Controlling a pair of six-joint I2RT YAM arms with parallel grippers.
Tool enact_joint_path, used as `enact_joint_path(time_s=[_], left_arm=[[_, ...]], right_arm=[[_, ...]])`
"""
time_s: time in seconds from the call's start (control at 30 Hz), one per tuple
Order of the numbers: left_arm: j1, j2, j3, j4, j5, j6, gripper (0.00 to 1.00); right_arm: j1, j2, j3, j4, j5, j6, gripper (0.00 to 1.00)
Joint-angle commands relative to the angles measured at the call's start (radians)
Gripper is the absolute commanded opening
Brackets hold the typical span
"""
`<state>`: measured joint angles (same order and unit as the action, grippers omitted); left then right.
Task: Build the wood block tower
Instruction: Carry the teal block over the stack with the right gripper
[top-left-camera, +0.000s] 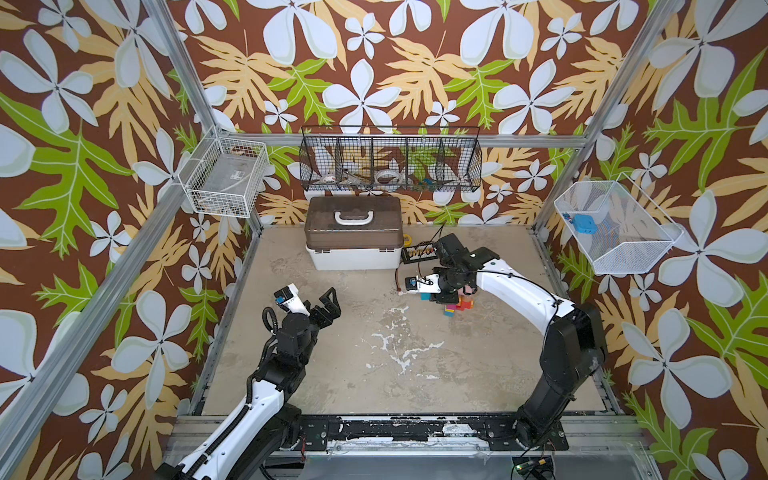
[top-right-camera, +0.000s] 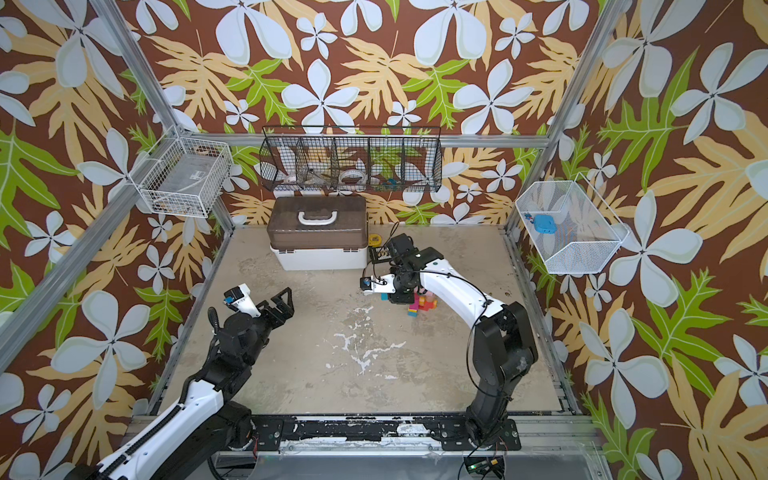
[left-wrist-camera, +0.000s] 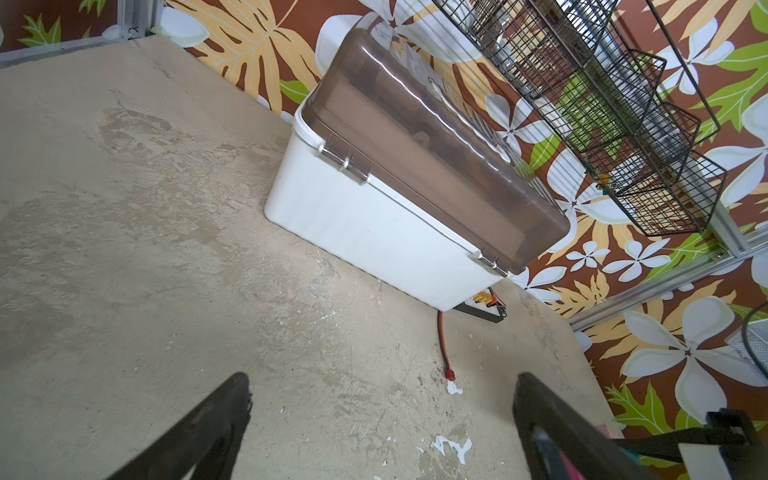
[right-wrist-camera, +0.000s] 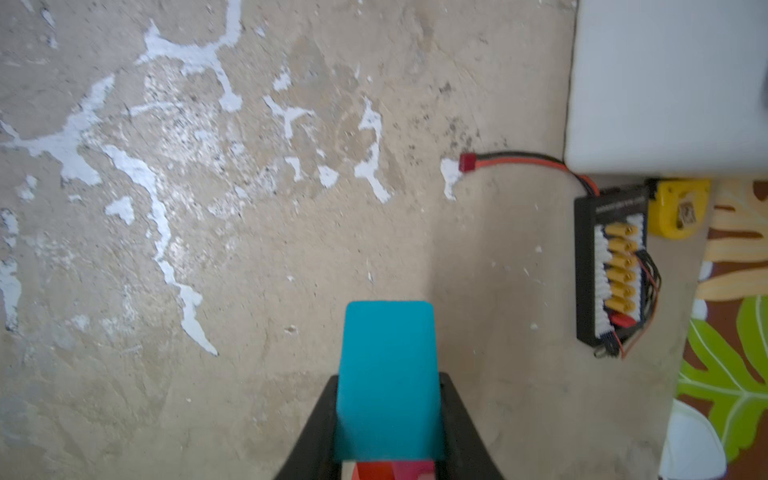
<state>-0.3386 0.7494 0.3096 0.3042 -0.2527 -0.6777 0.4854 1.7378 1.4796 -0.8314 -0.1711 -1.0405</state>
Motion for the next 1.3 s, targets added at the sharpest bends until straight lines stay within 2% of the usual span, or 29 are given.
enact_joint_path(time_s=[0.0, 0.17, 0.67, 0.97, 1.27], left_arm=[[0.001, 0.007, 0.007, 0.032, 0.009, -0.005, 1.00], [0.003, 0.007, 0.006, 0.034, 0.012, -0.006, 1.00], [0.002, 0.007, 0.005, 0.032, 0.016, -0.009, 1.00], [0.003, 0.036, 0.014, 0.035, 0.029, -0.012, 1.00], [0.002, 0.001, 0.002, 0.033, 0.026, -0.013, 1.00]], right_arm=[[-0.056, -0.044, -0.012, -0.007, 0.049, -0.033, 0.00], [-0.118, -0.114, -0.070, 0.007, 0.097, -0.052, 0.00], [-0.238, -0.152, -0.126, -0.012, -0.037, -0.001, 0.00], [-0.239, -0.056, 0.044, -0.197, -0.117, 0.103, 0.00], [-0.240, -0.050, 0.032, -0.184, -0.036, 0.103, 0.00]])
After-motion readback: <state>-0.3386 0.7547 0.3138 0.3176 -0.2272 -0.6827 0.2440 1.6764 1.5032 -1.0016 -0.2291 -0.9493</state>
